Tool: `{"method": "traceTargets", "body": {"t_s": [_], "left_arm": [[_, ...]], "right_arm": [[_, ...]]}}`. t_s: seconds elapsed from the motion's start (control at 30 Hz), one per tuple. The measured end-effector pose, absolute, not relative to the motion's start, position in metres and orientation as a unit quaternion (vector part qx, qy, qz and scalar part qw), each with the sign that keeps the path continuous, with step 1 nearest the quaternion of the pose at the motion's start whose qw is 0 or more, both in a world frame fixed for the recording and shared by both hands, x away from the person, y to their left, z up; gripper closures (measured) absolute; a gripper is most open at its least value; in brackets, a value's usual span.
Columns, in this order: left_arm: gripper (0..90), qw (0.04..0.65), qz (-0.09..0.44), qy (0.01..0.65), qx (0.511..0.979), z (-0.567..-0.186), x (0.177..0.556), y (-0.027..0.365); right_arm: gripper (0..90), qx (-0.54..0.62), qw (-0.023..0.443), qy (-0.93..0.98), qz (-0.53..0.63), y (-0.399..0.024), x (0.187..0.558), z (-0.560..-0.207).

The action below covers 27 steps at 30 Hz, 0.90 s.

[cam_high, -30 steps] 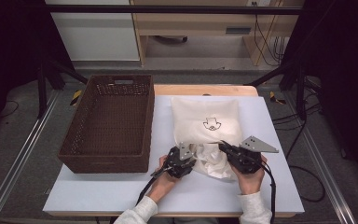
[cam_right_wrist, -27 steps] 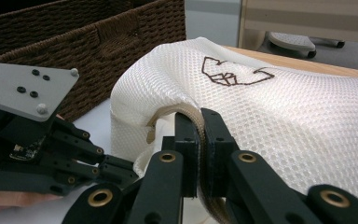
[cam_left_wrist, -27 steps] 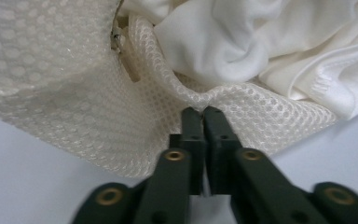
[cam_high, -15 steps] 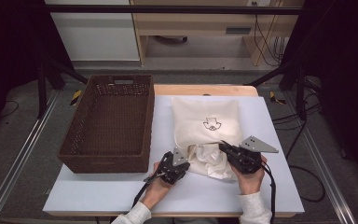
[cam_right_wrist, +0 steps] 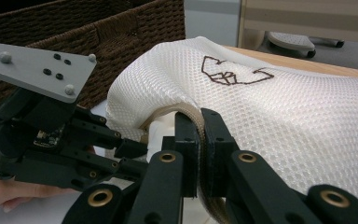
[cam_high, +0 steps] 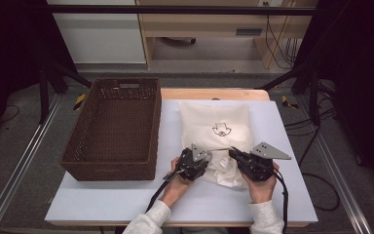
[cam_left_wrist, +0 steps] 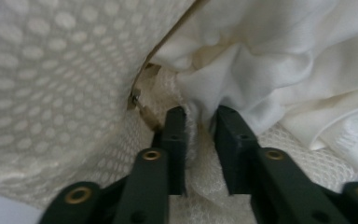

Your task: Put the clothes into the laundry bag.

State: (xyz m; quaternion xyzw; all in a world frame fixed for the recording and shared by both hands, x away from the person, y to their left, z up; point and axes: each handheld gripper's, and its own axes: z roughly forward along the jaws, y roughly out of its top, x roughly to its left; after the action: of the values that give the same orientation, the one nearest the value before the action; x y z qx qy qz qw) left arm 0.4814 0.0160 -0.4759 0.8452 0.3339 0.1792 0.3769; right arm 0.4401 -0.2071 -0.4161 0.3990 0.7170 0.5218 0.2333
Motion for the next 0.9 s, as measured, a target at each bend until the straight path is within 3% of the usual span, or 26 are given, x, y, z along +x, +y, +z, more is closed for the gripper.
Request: {"method": "traceTargets", "body": {"t_s": [0.07,0.23,0.43,0.47,0.53,0.63,0.67,0.73,0.83,0.9], "left_arm": [[87.8,0.372,0.201,0.331,0.843,-0.469,0.472,0.022],[88.2,0.403,0.187,0.311,0.84,-0.466,0.449,0.043],[86.3,0.392,0.193,0.297,0.849,-0.481,0.439,0.046],[84.9,0.397,0.188,0.302,0.846,-0.48,0.44,0.045],[70.9,0.399,0.192,0.306,0.843,-0.475,0.443,0.042],[56.9,0.396,0.209,0.303,0.842,-0.469,0.449,0.033],[56.8,0.389,0.209,0.301,0.845,-0.468,0.453,0.03],[60.4,0.382,0.205,0.302,0.849,-0.469,0.457,0.027],[78.6,0.378,0.198,0.298,0.854,-0.466,0.455,0.028],[80.6,0.379,0.201,0.297,0.853,-0.465,0.452,0.029]], "right_arm": [[86.6,0.401,0.235,0.716,0.521,-0.207,0.44,-0.416],[86.6,0.404,0.236,0.716,0.517,-0.206,0.441,-0.418],[86.5,0.401,0.238,0.722,0.511,-0.201,0.441,-0.419],[86.5,0.4,0.239,0.723,0.51,-0.2,0.441,-0.419],[86.6,0.399,0.239,0.723,0.511,-0.2,0.441,-0.419],[86.6,0.399,0.238,0.722,0.512,-0.2,0.441,-0.418],[86.6,0.399,0.238,0.723,0.512,-0.2,0.441,-0.418],[86.6,0.398,0.238,0.723,0.512,-0.2,0.44,-0.418],[86.6,0.399,0.238,0.722,0.513,-0.201,0.44,-0.418],[86.6,0.398,0.237,0.722,0.514,-0.201,0.44,-0.418]]}}
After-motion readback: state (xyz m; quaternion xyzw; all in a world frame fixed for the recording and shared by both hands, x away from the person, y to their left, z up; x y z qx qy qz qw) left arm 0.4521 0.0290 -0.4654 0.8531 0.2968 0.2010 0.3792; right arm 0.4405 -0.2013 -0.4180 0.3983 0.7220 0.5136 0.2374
